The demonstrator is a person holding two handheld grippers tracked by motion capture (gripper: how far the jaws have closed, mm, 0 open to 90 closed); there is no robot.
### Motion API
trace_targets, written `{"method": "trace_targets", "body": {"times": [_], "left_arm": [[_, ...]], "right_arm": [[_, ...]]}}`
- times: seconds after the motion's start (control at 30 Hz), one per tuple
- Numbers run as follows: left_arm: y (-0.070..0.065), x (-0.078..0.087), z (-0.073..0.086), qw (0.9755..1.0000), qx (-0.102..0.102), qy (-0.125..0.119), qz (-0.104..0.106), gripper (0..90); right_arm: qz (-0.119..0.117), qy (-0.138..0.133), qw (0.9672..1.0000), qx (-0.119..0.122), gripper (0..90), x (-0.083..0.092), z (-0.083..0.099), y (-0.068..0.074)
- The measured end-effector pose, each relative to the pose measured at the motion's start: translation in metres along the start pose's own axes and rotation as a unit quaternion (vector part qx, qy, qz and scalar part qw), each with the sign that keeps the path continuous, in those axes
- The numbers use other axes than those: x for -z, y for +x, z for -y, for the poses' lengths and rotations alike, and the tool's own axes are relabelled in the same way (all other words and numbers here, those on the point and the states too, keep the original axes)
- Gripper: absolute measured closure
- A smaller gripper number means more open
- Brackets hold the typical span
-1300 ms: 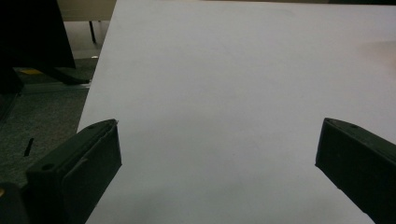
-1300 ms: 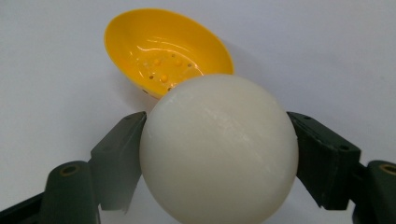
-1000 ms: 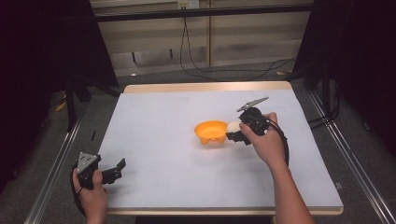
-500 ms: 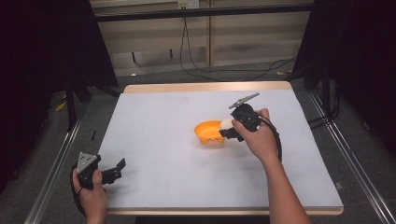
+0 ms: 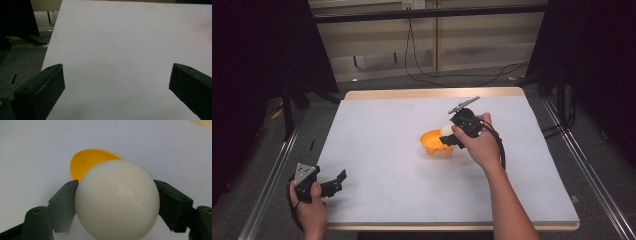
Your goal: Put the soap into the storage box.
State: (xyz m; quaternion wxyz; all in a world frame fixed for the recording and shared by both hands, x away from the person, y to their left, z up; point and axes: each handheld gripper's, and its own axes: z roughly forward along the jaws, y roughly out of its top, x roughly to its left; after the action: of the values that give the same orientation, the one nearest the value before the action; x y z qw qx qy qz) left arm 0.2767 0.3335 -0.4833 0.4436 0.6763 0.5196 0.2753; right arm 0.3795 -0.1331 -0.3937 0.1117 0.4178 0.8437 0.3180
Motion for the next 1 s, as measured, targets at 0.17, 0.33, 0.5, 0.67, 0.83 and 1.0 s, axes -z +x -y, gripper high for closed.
{"method": "trace_targets", "body": {"times": [0.17, 0.33, 0.5, 0.67, 0.83, 1.0], "left_arm": [[0.000, 0.000, 0.000, 1.0000, 0.001, 0.000, 0.000, 0.0], [0.000, 0.000, 0.000, 1.0000, 0.001, 0.000, 0.000, 0.0], [0.000, 0.000, 0.000, 1.0000, 0.002, 0.000, 0.000, 0.0], [0.000, 0.000, 0.000, 1.0000, 0.002, 0.000, 0.001, 0.0], [0.000, 0.000, 0.000, 1.0000, 0.002, 0.000, -0.001, 0.0], [0.000, 0.000, 0.000, 1.0000, 0.003, -0.001, -0.001, 0.0]], "right_arm": [[-0.001, -0.005, 1.0000, -0.002, 24.1, -0.006, -0.005, 0.003], [-0.003, -0.003, 1.0000, -0.003, 24.1, -0.011, -0.008, 0.007], [-0.003, 0.000, 1.0000, -0.005, 24.1, -0.016, -0.010, 0.010], [0.000, 0.000, 1.0000, -0.009, 24.1, -0.022, -0.012, 0.012], [0.005, 0.001, 0.9999, -0.011, 24.0, -0.026, -0.013, 0.013], [0.013, 0.000, 0.9998, -0.016, 24.0, -0.032, -0.014, 0.016]]}}
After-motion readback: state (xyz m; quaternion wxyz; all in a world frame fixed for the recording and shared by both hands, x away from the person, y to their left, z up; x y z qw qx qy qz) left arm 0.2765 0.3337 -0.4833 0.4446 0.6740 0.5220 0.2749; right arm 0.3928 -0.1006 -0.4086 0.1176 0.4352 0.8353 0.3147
